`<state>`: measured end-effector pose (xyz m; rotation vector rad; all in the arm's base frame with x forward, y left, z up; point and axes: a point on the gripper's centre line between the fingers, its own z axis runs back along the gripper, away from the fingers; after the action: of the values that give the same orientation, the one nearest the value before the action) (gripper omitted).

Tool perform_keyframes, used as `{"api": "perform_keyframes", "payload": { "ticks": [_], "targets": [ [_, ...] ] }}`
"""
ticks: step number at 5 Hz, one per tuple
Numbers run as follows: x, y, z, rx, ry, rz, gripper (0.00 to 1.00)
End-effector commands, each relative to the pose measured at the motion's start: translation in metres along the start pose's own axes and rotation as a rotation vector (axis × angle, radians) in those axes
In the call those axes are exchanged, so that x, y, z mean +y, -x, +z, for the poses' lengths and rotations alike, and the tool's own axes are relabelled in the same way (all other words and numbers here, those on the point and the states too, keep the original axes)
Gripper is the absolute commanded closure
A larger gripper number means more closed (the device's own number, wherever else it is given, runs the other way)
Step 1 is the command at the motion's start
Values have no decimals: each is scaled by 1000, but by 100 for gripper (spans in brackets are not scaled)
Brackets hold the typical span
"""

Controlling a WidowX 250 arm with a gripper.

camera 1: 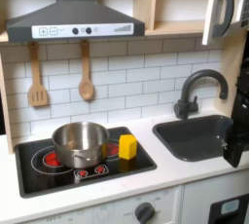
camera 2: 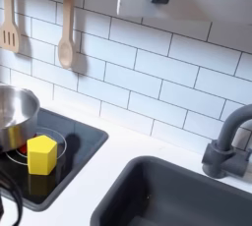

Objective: Close microwave

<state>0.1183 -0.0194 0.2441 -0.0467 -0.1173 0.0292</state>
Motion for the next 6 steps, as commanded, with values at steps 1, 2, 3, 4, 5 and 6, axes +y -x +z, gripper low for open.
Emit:
{"api": "perform_keyframes", "payload": {
  "ticks": [1, 2, 3, 4, 5, 6],
  "targets": [
    [0, 0, 0, 0, -1, 0, 0],
    [-4, -5, -1, 5, -13, -44, 0],
    [-10, -12, -4, 12, 15, -54, 0],
    [-13, -25, -2, -9, 26, -57, 0],
    [-20, -35, 2, -21, 37, -80, 0],
    [-28, -46, 7, -30, 53, -112, 0]
  ]
}}
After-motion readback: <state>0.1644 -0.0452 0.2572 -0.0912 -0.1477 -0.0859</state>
